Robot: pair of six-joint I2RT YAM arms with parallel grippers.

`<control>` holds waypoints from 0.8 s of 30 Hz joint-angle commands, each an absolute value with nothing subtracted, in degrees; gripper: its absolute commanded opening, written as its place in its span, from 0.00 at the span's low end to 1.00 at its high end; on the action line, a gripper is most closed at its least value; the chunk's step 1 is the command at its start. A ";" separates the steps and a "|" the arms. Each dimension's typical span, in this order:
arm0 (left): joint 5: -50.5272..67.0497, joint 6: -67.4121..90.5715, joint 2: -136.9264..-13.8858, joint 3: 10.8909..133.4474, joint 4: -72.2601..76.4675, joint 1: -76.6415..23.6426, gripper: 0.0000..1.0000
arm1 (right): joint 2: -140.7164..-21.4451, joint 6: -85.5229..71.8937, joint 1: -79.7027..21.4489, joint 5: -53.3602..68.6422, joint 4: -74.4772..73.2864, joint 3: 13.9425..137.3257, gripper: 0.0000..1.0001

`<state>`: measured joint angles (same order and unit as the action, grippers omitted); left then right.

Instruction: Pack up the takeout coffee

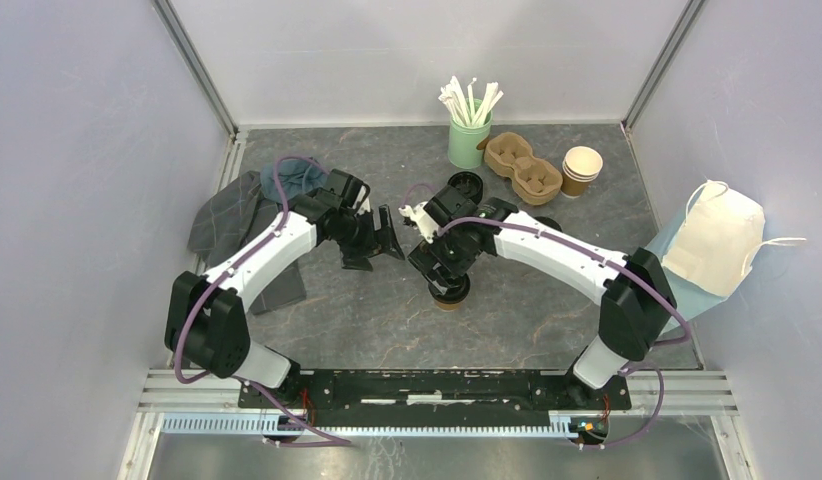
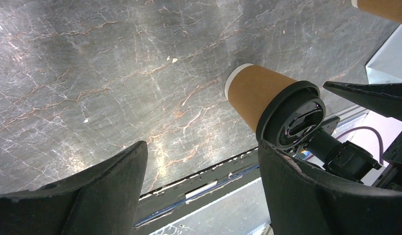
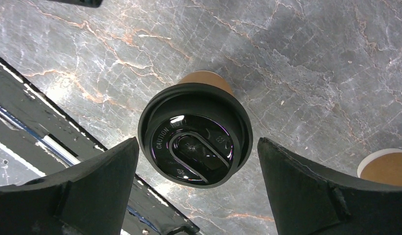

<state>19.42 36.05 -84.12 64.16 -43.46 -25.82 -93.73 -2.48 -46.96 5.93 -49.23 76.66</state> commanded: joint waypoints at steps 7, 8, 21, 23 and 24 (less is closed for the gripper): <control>19.32 33.85 -81.39 63.11 -43.27 -25.66 0.89 | -95.42 -1.99 -49.28 -2.01 -48.43 75.65 0.90; 19.33 33.84 -81.39 63.11 -43.25 -25.66 0.89 | -95.58 -2.04 -49.56 -2.46 -48.08 75.24 0.89; 19.12 33.63 -80.77 61.73 -43.09 -25.66 0.89 | -95.94 -4.75 -50.53 -9.87 -41.10 58.16 0.75; 19.14 33.73 -80.64 61.46 -42.97 -25.66 0.89 | -96.78 -5.01 -50.54 -10.81 -40.38 55.49 0.73; 19.11 33.81 -80.60 61.37 -42.97 -25.66 0.89 | -97.12 -5.10 -50.58 -11.36 -41.17 55.68 0.72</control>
